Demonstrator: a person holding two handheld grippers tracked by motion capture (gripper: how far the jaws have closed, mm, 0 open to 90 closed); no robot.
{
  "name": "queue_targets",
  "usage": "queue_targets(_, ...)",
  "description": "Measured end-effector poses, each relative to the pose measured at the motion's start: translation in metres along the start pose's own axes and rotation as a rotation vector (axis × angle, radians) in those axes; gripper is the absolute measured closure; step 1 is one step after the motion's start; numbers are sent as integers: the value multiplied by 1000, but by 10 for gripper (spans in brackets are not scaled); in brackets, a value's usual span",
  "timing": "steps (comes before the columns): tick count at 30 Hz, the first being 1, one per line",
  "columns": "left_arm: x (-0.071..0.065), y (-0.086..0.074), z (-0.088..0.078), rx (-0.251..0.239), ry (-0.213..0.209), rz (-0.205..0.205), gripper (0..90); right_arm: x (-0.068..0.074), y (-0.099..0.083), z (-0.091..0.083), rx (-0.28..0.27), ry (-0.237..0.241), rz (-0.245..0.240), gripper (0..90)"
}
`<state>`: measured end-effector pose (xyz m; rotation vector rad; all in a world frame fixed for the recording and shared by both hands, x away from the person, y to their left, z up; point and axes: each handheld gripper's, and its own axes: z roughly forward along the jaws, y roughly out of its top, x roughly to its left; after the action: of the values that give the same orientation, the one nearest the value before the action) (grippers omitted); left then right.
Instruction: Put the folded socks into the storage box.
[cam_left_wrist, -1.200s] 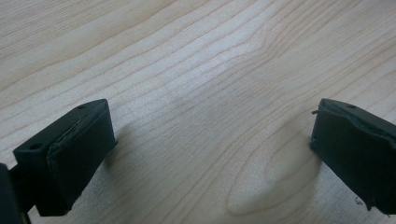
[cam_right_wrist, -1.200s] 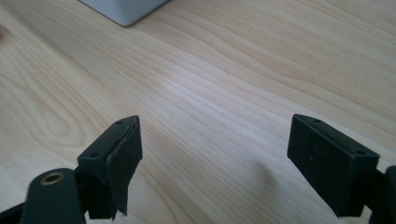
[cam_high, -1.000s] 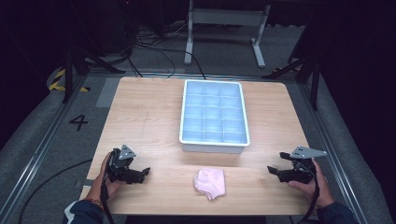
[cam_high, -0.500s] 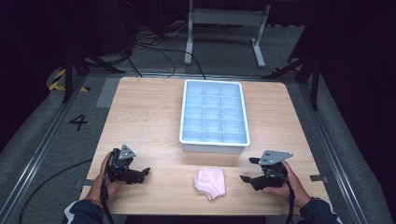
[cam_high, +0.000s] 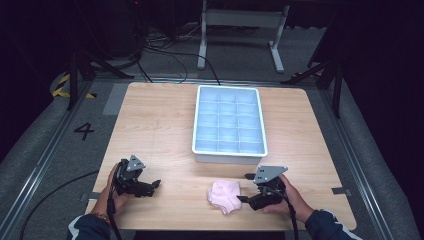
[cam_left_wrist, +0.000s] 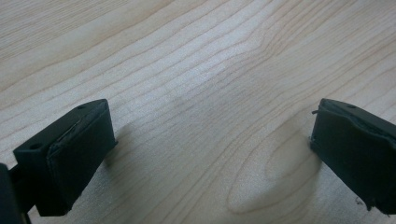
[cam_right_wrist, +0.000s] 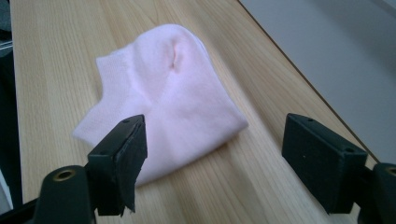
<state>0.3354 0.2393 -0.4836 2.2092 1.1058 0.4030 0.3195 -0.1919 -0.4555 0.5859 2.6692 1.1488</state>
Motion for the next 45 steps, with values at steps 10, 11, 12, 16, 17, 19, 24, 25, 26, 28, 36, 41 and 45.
queue_targets(10, 1, 0, 0, 3, -3, 15, 0, 15, 19, 26, 16, 39, -52, 230)
queue_targets(11, 1, 0, -1, 4, -4, 12, 0, 16, 20, 29, 26, 33, -54, 229)
queue_targets(12, 1, 0, -1, 4, -4, 13, 0, 15, 20, 32, 29, 40, -53, 229)
queue_targets(16, 1, 0, -1, 4, -4, 12, 0, 14, 20, 38, 51, 27, -54, 208)
queue_targets(17, 1, 0, -1, 4, -3, 12, 0, 12, 19, 39, 55, 33, -44, 201)
queue_targets(19, 1, 0, 0, 3, -6, 12, 0, 9, 17, 41, 57, 35, -30, 172)
queue_targets(24, 1, 0, -1, 4, -3, 12, 0, 5, 14, 44, 59, 60, 4, 158)
queue_targets(25, 1, 0, -1, 5, -4, 12, 0, 4, 13, 45, 60, 64, 3, 173)
queue_targets(26, 1, 0, -1, 4, -3, 12, 0, 4, 13, 44, 58, 74, 2, 211)
queue_targets(28, 1, 0, -1, 4, -3, 11, 0, 5, 12, 44, 54, 89, 2, 245)
queue_targets(36, 1, 0, -1, 2, -3, 9, 0, 8, 14, 41, 60, 156, -32, 503)
queue_targets(41, 1, 0, -1, 2, -3, 9, 0, 9, 14, 40, 61, 210, -43, 680)
queue_targets(45, 1, 0, -1, 3, -4, 12, 0, 9, 14, 39, 58, 212, -46, 703)
